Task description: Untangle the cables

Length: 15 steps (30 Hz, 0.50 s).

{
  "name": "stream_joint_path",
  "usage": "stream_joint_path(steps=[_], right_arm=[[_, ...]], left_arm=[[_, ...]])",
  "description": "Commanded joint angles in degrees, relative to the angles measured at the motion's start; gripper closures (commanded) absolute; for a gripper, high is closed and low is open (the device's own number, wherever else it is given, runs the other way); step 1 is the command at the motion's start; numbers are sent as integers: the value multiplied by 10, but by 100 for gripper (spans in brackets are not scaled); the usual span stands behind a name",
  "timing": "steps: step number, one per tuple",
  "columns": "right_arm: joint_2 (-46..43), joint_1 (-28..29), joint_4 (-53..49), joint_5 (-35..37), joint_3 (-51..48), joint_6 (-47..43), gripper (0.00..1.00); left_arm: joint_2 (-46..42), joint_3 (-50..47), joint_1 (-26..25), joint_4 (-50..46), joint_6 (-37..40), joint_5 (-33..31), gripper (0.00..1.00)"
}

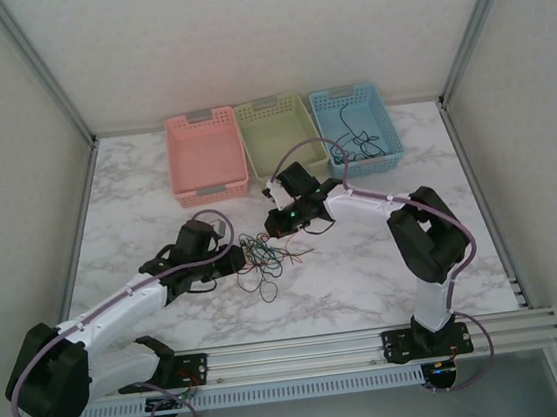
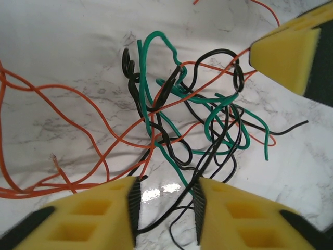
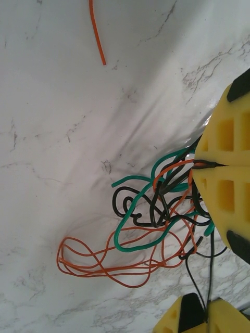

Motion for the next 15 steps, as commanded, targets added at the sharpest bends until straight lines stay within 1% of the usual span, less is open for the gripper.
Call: stream_joint_path(steps=[1, 3, 7, 10, 12, 15], right_arm=[[-32, 3, 10, 2, -16, 8, 100], [-39, 3, 12, 0, -20, 7, 100], [-53, -4, 6, 8, -26, 1, 100], [-66, -18, 1, 19, -37, 8, 100], [-81, -32, 0, 29, -53, 17, 100], [-113, -68, 19, 28, -98, 40, 100]], left_arm=[[9, 13, -5, 13, 8, -1, 82], [11, 11, -5, 10, 7, -8, 85], [1, 10, -5, 0, 7, -19, 100], [-26, 17, -5, -31, 5, -42, 100], [-58, 25, -5, -66, -1, -78, 100], [-132, 32, -5, -110, -12, -119, 100]])
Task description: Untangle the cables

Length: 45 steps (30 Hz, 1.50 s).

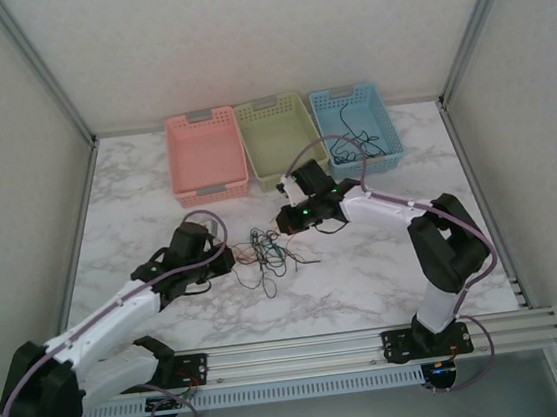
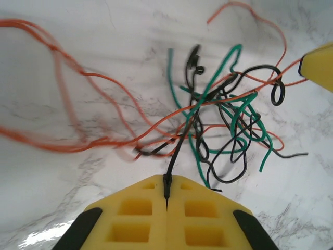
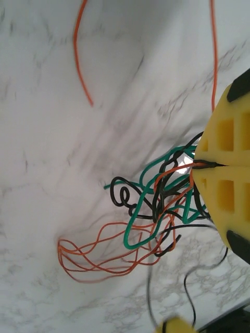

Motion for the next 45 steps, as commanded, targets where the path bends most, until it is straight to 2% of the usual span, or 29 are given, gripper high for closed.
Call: stream_joint_path(steps=[1, 9, 15, 21, 27, 32, 38, 45], right_arm=[[-54, -46, 20, 14, -54, 32, 100], [-125, -168, 38, 16, -164, 60, 100], [-119, -176, 45, 24, -184, 56, 100], [-103, -176, 64, 28, -195, 61, 100], [-109, -176, 68, 24, -209, 60, 100], [-122, -176, 65, 36, -226, 58, 100], [-133, -176, 62, 38, -234, 56, 100], [-122, -176, 70, 35, -237, 54, 100]], left_arm=[[-82, 34, -3, -75, -14, -71, 100], [-224, 118, 8, -226, -9, -153, 100], [-260, 199, 9, -265, 10, -171, 100], [-228, 294, 9, -272, 53, -166, 100], [-123, 348, 9, -171, 46, -67, 100], [27, 442, 9, -79, 41, 16, 100], [220, 600, 7, -20, 27, 92, 100], [462, 853, 2, -37, 21, 154, 100]])
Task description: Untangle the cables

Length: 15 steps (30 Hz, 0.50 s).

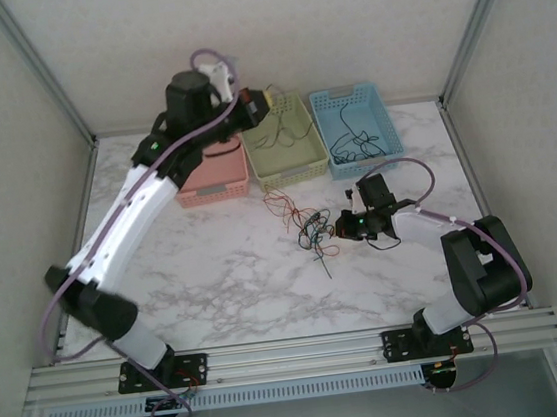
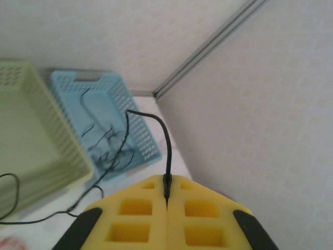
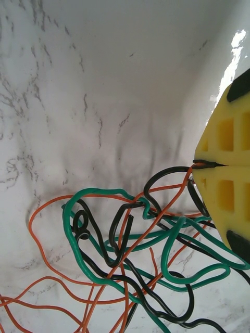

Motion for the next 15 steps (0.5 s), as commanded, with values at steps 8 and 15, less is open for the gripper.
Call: stream_joint_path(steps=[8, 15], right_arm=[[-10, 0, 13, 9, -21, -3, 100], [8, 0, 11, 7, -14, -4, 100]], left_arm=[[377, 457, -14, -70, -30, 114, 100], [540, 523, -14, 18, -74, 96, 100]])
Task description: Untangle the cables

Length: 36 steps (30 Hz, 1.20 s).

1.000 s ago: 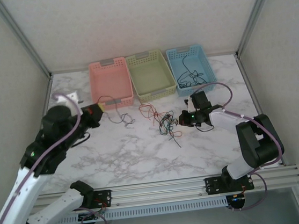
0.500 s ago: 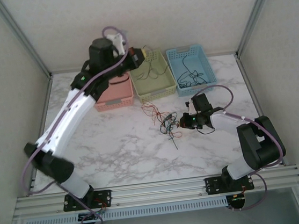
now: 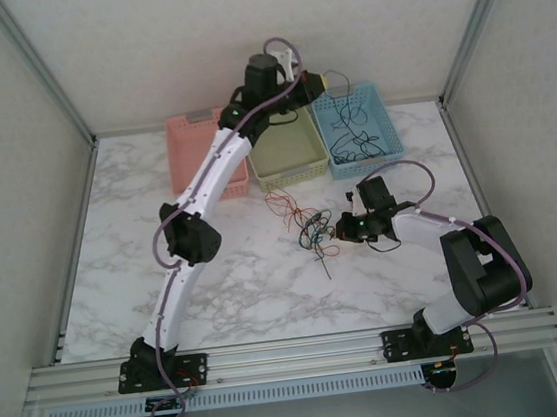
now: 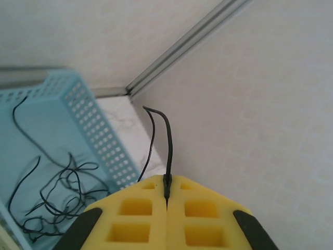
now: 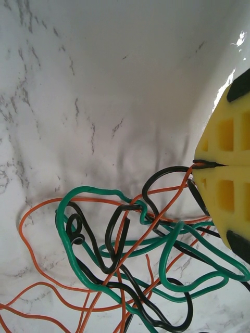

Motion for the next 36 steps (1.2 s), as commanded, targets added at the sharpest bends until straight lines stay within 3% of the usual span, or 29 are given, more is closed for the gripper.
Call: stream_joint_path(steps=[1, 4, 9, 12, 15, 22, 27, 29, 33, 36], right_arm=[[9, 0, -1, 8, 0, -4, 100], [12, 0, -1, 8, 1, -3, 100], [16, 0, -3, 8, 4, -4, 100], [14, 0, -2, 9, 2, -3, 100], [13, 0, -2, 9, 2, -3, 100], [-3, 0, 5, 0, -5, -4, 100], [-46, 0, 15, -28, -12, 0, 100], [-65, 2, 17, -34, -16, 1, 100], [-91, 5, 28, -41, -27, 1, 100], [-94, 9, 31, -47, -31, 1, 100]], left_arm=[[57, 18, -5, 39, -30, 2, 100], [91, 19, -9, 55, -34, -3, 100], [103, 19, -20, 31, -2, -16, 79], [95, 19, -19, 26, 1, -13, 52], [80, 18, -18, 11, 21, -7, 37], [10, 18, -19, -55, 67, 0, 34], [-88, -1, -22, -189, 136, -26, 37], [-160, -87, -26, -206, 157, -42, 38], [-401, -491, -29, -9, 147, -71, 35], [-500, -661, -26, 29, 142, -104, 34]])
